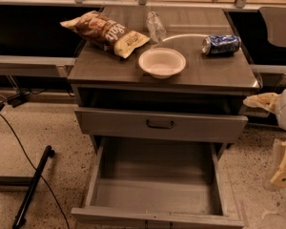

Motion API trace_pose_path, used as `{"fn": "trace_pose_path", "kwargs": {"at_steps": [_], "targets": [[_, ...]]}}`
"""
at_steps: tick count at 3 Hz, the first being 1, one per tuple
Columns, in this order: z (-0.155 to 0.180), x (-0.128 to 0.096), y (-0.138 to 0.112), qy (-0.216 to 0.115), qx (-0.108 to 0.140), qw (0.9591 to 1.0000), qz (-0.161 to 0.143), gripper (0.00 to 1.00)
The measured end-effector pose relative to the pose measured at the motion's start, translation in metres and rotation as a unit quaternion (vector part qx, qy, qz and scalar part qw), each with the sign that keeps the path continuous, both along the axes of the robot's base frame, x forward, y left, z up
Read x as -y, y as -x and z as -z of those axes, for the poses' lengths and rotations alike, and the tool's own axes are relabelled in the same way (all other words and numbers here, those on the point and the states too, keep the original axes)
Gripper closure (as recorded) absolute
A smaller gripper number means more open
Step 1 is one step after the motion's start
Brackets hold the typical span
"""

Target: Close middle drawer

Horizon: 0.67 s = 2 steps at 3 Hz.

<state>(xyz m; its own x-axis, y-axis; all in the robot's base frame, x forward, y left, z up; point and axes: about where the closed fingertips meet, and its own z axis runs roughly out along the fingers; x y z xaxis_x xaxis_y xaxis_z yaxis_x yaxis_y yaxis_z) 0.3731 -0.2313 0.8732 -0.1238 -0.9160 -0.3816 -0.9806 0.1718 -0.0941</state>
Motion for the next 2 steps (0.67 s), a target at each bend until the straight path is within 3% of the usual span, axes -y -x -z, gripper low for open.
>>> {"fn": "trace_pose_path", "kwargs": {"at_steps": [1,2], "targets": [[0.000,-0.001,0.002,0.001,0.018,0.9989,-0.042,0.00],[0.022,-0.013,0.008,-0.007,0.009,0.9993,-0.035,0.00]]}}
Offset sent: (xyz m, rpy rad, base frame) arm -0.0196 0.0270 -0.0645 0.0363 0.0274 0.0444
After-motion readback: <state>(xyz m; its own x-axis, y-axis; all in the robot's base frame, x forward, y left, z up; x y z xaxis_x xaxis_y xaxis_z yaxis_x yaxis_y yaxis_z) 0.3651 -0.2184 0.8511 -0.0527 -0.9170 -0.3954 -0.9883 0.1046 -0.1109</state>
